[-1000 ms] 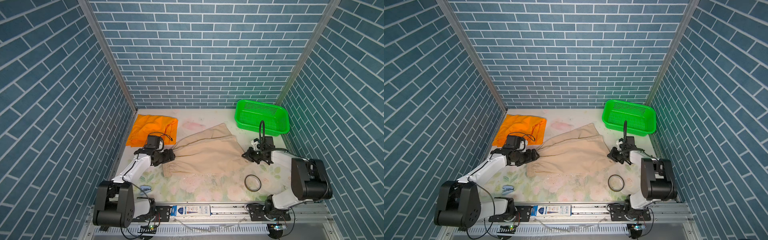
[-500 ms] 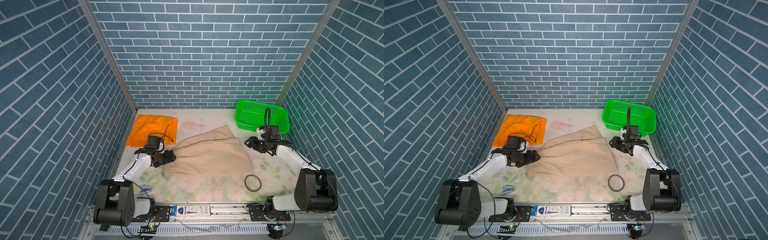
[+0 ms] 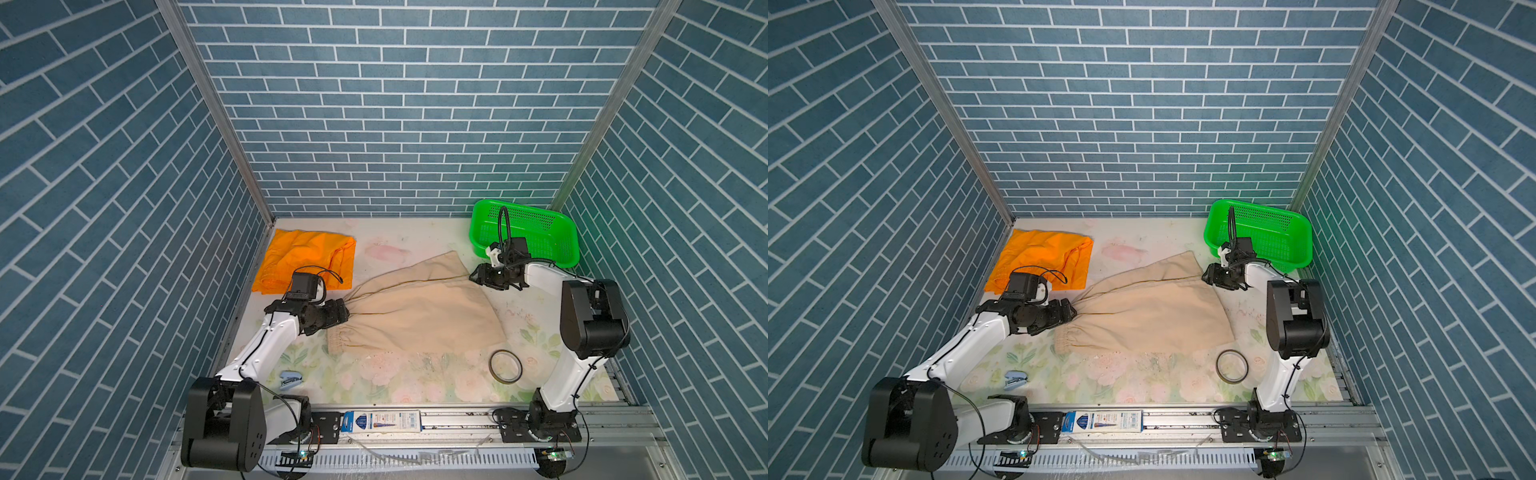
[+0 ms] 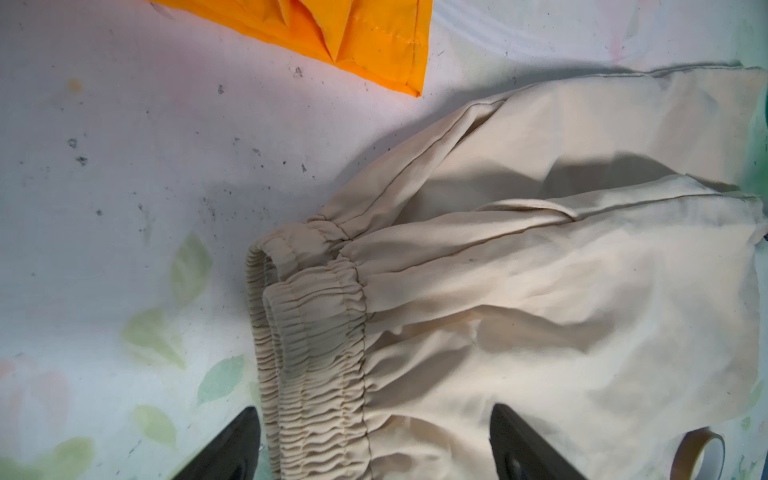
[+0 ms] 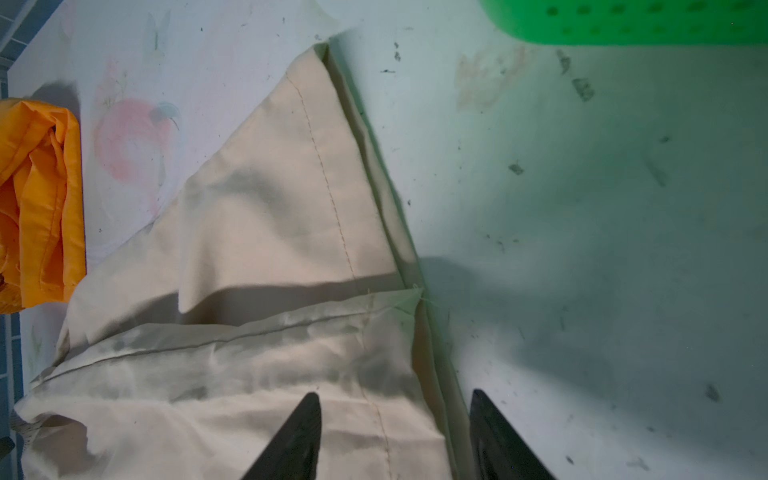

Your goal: Fold and stack the shorts

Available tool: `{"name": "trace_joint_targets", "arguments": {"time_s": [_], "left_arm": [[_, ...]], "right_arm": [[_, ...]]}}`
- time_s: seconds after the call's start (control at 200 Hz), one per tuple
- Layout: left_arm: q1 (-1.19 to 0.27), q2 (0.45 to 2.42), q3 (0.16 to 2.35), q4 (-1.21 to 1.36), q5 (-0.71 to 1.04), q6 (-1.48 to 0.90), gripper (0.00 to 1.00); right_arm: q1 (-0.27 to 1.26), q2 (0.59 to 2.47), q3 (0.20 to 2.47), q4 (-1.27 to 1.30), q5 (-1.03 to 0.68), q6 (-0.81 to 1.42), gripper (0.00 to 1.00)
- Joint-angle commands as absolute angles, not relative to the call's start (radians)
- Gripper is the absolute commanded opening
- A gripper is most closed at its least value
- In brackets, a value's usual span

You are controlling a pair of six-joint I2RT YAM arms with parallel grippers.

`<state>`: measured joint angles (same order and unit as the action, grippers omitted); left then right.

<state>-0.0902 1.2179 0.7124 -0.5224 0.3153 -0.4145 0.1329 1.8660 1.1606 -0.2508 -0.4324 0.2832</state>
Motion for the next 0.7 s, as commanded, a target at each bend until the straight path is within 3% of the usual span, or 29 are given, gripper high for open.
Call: {"name": "trace_joint_targets", "arguments": {"time_s": [0.0,0.18,0.36,0.695], "left_arm": [[-0.089,1.238,0.701,-0.515,0.330,-0.422,0.88],[-0.089,1.270,0.701,-0.517,0.331,-0.410,0.88],[-0.089,1.276,0.701,-0.503,0.331,-0.411,0.87],[-0.088,1.284,0.701,-0.514,0.287,-0.393,0.87]], "right_arm": [[0.133,1.914,1.194,-0.227,-0.461,0.250,0.55],[0.135,1.968,1.232,-0.197,-0.535,0.274,0.38],[0.138,1.960,1.256,-0.211,-0.556,0.279,0.00],[0.168,1.795,1.330,-0.348,-0.483,0.233,0.00]]}}
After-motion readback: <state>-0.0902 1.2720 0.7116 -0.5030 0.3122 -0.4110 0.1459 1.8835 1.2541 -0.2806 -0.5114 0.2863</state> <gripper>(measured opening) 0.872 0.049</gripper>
